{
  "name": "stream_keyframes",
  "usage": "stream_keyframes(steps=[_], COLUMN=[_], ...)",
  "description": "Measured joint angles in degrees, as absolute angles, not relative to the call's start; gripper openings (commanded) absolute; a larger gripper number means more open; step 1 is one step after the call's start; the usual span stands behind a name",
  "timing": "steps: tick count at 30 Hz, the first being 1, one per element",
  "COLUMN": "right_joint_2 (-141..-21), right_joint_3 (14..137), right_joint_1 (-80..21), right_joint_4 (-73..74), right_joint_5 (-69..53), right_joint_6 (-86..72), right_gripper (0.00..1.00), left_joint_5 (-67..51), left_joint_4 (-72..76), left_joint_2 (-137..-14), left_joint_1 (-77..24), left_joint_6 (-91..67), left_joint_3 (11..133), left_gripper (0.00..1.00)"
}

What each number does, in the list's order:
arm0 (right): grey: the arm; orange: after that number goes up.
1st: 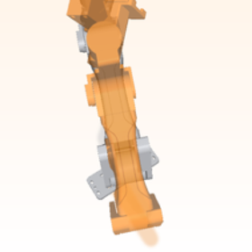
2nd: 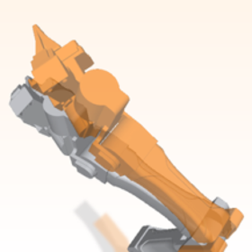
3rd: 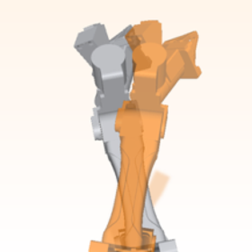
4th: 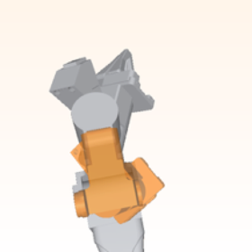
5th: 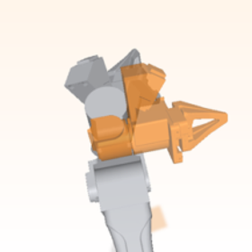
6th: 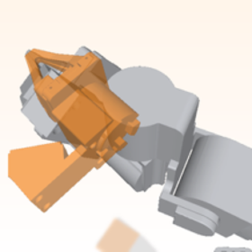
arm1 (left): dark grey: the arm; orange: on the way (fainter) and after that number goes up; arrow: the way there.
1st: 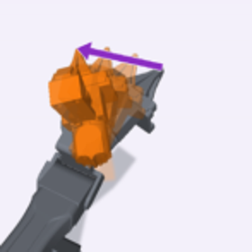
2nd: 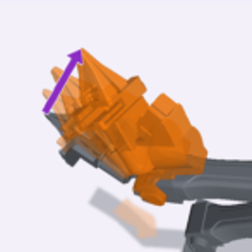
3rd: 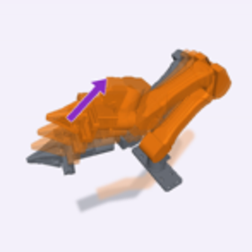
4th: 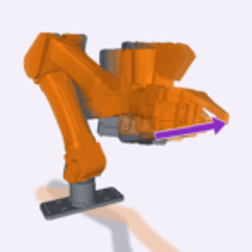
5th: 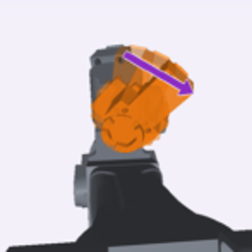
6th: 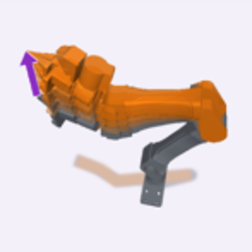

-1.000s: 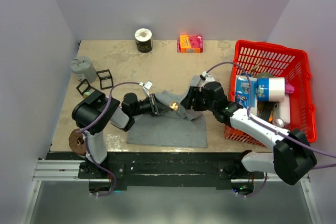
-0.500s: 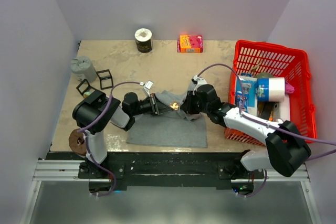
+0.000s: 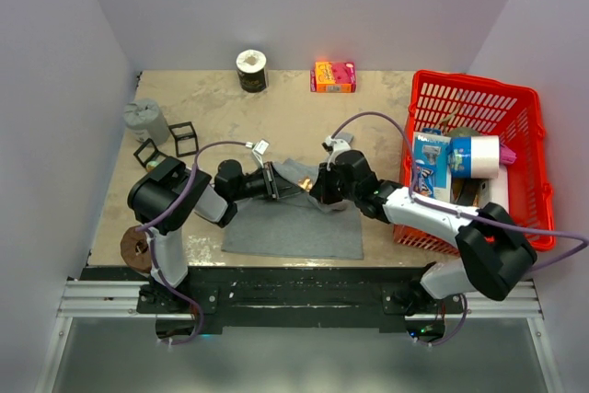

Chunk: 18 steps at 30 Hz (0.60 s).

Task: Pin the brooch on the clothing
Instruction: Cross the brooch over the flattened clothing.

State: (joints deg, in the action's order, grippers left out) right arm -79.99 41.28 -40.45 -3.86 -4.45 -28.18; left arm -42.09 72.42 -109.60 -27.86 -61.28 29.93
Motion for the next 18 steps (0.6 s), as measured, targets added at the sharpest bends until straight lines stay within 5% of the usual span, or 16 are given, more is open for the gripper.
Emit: stream_keyframes(steps=[3,4,5,9,18], right_joint_2=[-80.5,-80.4,-80.2,-78.3,-71.0], right_joint_3=[41.8,41.9,42.2,43.8,46.2], right_joint_1=[-40.8,-40.9,-40.9,-41.5,-36.4], right_joint_4=[-3.4,-3.1,-2.5,1.2,7.7], right_joint_5=[-3.9,-3.8,-3.6,-2.0,4.1], right_joint_6=[-27.4,-27.3,-27.3,-27.2,-27.9], right_gripper=[0.08,0.15,0.37,0.62,0.59], left_joint_5=[-42.3,-42.3,-42.4,-43.3,-44.8], left_joint_4=[71.8,71.9,71.9,72.8,73.2], left_joint_2=[-109.6,-109.6,-109.6,-109.6,-109.6], left_joint_1=[-27.7,-27.7,-27.7,-27.8,-27.9], left_joint_6=[-60.6,-60.4,-60.4,-60.5,-60.5], left_joint_3=[30.1,30.1,30.1,30.2,30.9], left_gripper=[0.00,0.00,0.00,0.00,0.00])
